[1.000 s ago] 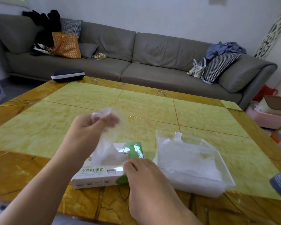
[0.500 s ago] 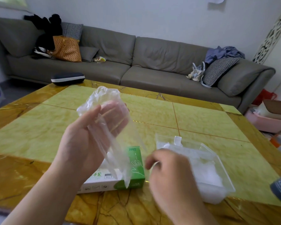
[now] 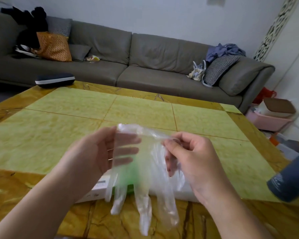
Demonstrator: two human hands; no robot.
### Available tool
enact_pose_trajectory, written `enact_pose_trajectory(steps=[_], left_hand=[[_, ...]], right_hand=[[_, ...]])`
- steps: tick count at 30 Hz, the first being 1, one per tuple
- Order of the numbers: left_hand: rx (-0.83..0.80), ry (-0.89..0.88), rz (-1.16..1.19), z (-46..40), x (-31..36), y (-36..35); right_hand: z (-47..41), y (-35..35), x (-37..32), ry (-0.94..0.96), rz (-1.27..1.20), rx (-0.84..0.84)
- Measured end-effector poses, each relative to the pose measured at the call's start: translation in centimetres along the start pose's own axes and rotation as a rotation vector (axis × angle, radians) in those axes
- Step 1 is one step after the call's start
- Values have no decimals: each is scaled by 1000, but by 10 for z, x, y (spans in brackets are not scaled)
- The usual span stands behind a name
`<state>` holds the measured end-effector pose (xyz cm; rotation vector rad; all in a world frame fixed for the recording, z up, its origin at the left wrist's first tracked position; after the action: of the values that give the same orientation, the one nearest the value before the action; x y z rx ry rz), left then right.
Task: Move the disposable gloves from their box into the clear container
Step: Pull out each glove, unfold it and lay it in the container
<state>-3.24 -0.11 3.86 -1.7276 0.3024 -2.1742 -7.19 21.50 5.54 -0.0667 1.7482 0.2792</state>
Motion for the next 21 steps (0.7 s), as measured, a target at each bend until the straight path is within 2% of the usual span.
enact_pose_trajectory(steps=[2, 3, 5, 6, 9, 11, 14, 17, 21], left_hand=[[-4, 11, -92, 2, -1, 1], [-29, 4, -216, 4, -2, 0], [-47, -63, -449, 11, -5, -7], [-12, -109, -469, 11, -7, -9], [149, -157, -356, 6, -10, -4], [192, -157, -316, 6, -6, -2], [164, -172, -333, 10, -4, -5], [147, -211, -351, 13, -5, -10], [212, -294, -272, 14, -2, -10]], right_hand=[[-1, 3, 2, -28, -28, 10], [-1, 4, 5, -42, -31, 9], [-2, 4, 9, -74, -41, -11], [-3, 4, 9, -86, -47, -19], [-5, 10, 10, -86, -5, -18], [-7, 16, 9, -82, 42, -43], [-8, 22, 7, -63, 140, -161], [-10, 24, 8, -104, 137, -299], [-11, 25, 11, -130, 211, -328]])
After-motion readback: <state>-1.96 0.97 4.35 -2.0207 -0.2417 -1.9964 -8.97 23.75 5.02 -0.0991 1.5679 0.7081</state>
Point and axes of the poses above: each hand's wrist, its own z-axis away from the middle knuckle, its own y-axis out of the back of the hand, x = y × z, the point moved 1 cm from there along -z, towards the middle knuckle, and after that the axes turned 4 degrees about y, right-handed, at the moved point
